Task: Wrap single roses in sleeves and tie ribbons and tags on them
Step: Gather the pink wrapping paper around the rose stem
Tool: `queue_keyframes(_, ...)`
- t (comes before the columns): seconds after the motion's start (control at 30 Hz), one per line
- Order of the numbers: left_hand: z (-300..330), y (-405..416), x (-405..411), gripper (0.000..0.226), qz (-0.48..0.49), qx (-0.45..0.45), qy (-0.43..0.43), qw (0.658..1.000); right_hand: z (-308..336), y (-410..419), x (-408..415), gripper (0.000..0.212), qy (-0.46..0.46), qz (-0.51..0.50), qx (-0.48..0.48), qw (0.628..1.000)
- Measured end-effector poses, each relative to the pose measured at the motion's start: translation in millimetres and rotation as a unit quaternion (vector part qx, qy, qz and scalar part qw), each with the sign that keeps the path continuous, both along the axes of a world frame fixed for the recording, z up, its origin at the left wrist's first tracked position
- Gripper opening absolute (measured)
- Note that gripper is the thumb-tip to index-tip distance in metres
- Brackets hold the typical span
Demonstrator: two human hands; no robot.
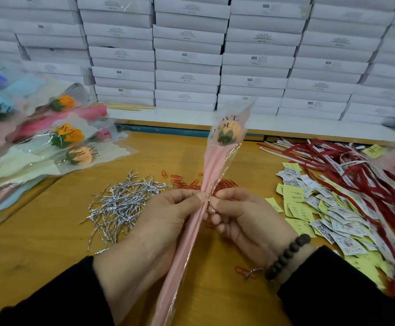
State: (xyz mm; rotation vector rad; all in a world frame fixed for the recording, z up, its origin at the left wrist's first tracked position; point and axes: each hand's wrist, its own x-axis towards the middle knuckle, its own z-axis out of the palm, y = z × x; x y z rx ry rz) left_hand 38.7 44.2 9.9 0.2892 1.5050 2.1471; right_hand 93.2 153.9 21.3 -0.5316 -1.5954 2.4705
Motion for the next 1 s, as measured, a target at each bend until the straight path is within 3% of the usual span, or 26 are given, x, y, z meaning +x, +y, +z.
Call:
queue_keyframes(0.07, 0, 0, 1, 0.009, 0.01, -0.005, 0.003, 1.0, -2, -2, 1, 0.017, 0.026, -0.048, 0.14, 0.989)
queue_keyframes(0.1, -1, 0, 0, 0.01, 0.017, -0.011, 0.006, 1.0, -4, -2, 2, 0.016, 0.041, -0.069, 0.259, 0.963)
queue_keyframes(0.2, -1, 0, -2, 0.011, 0.034, -0.025, 0.007, 0.999, -10, -5, 7, 0.009, 0.093, -0.106, 0.592, 0.793)
queue_keyframes(0.27, 0, -2, -2, 0.011, 0.038, -0.022, 0.002, 0.999, -12, -7, 8, 0.008, 0.122, -0.088, 0.678, 0.719)
queue_keyframes(0.43, 2, -4, -1, 0.012, 0.027, -0.014, -0.002, 1.0, -14, -4, 9, 0.011, 0.122, -0.073, 0.721, 0.678)
queue_keyframes(0.53, 2, -4, 0, 0.011, 0.023, -0.016, 0.002, 1.0, -13, -2, 8, 0.006, 0.124, -0.092, 0.671, 0.725)
queue_keyframes(0.6, 3, -3, 1, 0.008, 0.015, -0.02, 0.012, 1.0, -13, -2, 5, 0.014, 0.104, -0.079, 0.563, 0.816)
queue_keyframes(0.67, 3, -3, 2, 0.011, 0.0, -0.021, 0.027, 0.999, -10, -3, 3, 0.023, 0.063, -0.048, 0.382, 0.921)
queue_keyframes(0.73, 3, -4, 2, 0.018, -0.01, -0.017, 0.041, 0.999, -9, -3, 1, 0.028, 0.023, -0.013, 0.206, 0.978)
queue_keyframes(0.83, 2, -4, 4, 0.022, -0.039, 0.002, 0.045, 0.998, -6, -4, 0, 0.031, -0.012, 0.025, 0.054, 0.998)
queue_keyframes(1.0, 3, -3, 5, 0.01, -0.048, 0.016, 0.04, 0.998, -7, -3, 0, 0.025, -0.039, 0.065, 0.025, 0.997)
